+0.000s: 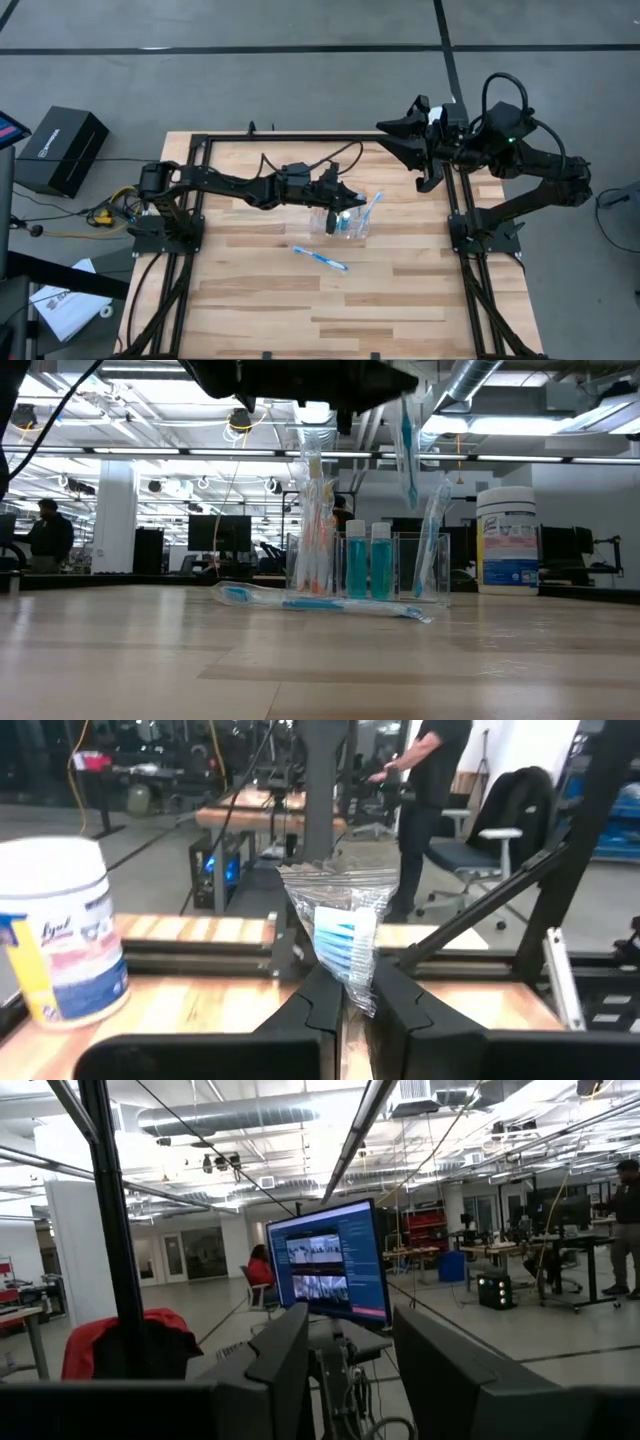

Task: Pick & Place toothbrushing station
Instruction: Put the left blue toothbrush into the transparent organizer

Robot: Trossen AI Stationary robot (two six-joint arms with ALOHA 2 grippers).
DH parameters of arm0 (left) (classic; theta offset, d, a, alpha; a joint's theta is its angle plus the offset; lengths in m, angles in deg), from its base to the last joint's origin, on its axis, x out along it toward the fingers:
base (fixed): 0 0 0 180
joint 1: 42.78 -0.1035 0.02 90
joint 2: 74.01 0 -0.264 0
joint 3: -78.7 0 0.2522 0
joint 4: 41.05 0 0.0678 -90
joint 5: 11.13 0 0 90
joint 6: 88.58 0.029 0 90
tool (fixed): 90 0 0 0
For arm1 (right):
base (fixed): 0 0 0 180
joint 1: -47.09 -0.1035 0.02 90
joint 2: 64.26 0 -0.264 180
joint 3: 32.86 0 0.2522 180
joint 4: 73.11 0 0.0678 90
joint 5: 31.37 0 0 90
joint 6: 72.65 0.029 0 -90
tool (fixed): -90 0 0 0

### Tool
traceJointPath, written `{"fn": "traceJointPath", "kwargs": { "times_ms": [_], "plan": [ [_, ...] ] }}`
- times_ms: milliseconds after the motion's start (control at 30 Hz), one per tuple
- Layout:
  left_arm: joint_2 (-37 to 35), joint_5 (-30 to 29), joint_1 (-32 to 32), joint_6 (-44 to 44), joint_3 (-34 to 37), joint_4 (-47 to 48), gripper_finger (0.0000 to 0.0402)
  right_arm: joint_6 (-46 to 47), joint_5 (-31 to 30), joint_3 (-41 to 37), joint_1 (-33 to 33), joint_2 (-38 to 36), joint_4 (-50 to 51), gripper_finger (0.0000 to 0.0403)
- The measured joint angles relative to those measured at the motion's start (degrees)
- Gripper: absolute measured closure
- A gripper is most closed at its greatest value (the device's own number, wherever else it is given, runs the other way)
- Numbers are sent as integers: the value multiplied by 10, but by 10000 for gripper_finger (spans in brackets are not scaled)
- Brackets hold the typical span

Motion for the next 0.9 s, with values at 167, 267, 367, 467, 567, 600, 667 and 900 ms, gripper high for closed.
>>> {"fn": "traceJointPath", "kwargs": {
  "times_ms": [167,267,367,467,567,600,667,900],
  "plan": [
    [20,-20,3,2,0,-10,392,0,0,0,-4,1,-1,266],
    [29,-20,3,0,0,-11,392,0,0,0,-4,1,-1,266],
    [34,-20,3,-1,0,-15,392,-2,0,0,-9,1,-1,266],
    [34,-23,3,-1,2,-18,392,-4,0,0,-13,1,-1,267],
    [34,-24,1,-2,12,-16,392,-5,0,0,-20,1,0,266],
    [34,-24,0,-4,16,-16,392,-6,0,0,-22,1,-1,266],
    [34,-24,0,-15,25,-16,392,-6,0,0,-22,1,0,267],
    [34,-25,0,-22,47,-19,392,-13,0,0,-22,1,-1,270]
  ]
}}
